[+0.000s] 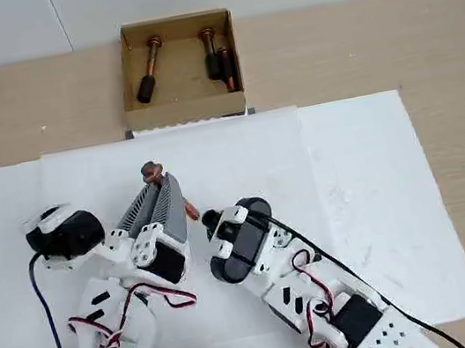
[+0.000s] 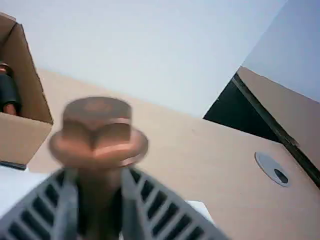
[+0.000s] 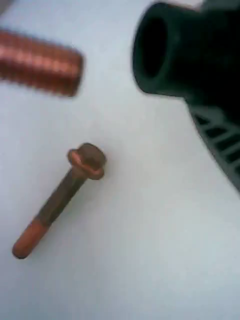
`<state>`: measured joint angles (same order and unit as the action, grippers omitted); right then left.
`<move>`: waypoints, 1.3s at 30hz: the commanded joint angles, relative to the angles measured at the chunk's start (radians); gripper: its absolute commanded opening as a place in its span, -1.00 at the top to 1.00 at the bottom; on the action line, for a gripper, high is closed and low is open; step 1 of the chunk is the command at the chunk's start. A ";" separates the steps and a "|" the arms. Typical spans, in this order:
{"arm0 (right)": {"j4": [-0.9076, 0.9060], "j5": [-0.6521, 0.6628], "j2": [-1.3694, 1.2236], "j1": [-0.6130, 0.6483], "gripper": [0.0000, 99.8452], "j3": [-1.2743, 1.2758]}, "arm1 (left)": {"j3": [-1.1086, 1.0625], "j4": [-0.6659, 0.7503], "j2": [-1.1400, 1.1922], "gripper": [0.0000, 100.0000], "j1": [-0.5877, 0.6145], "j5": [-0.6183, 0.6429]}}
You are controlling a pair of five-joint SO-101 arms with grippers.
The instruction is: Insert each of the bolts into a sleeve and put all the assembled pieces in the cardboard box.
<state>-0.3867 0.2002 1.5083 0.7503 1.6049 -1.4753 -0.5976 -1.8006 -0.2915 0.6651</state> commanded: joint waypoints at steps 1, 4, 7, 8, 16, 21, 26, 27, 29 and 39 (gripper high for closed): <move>0.039 0.040 0.007 0.024 1.00 -0.017 | 0.038 0.029 -0.017 0.99 -0.006 0.008; 0.041 0.046 0.007 0.030 1.00 -0.017 | 0.033 0.029 -0.017 0.99 -0.006 0.008; 0.041 0.046 0.007 0.030 1.00 -0.018 | 0.031 0.029 -0.017 0.99 -0.006 0.008; 0.042 0.048 0.007 0.030 1.00 -0.018 | 0.025 0.029 -0.017 0.99 -0.008 0.008; 0.038 0.048 0.007 0.027 1.00 -0.068 | -0.010 0.025 -0.017 0.99 -0.081 0.008; 0.033 0.048 0.007 0.025 1.00 -0.078 | -0.008 0.028 -0.017 0.99 -0.051 0.003; 0.031 0.048 0.007 0.025 1.00 -0.074 | -0.005 0.031 -0.017 0.99 0.034 0.002; 0.035 0.048 0.007 0.025 1.00 -0.074 | -0.005 0.031 -0.017 0.99 0.040 0.002; 0.039 0.048 0.007 0.027 1.00 -0.077 | -0.007 0.029 -0.017 0.99 0.037 0.003; 0.036 0.048 0.007 0.028 1.00 -0.109 | -0.025 0.026 -0.017 0.99 -0.071 0.005</move>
<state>-0.3759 0.2386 1.5083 0.7702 1.6034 -1.4952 -0.5946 -1.8021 -0.3544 0.6651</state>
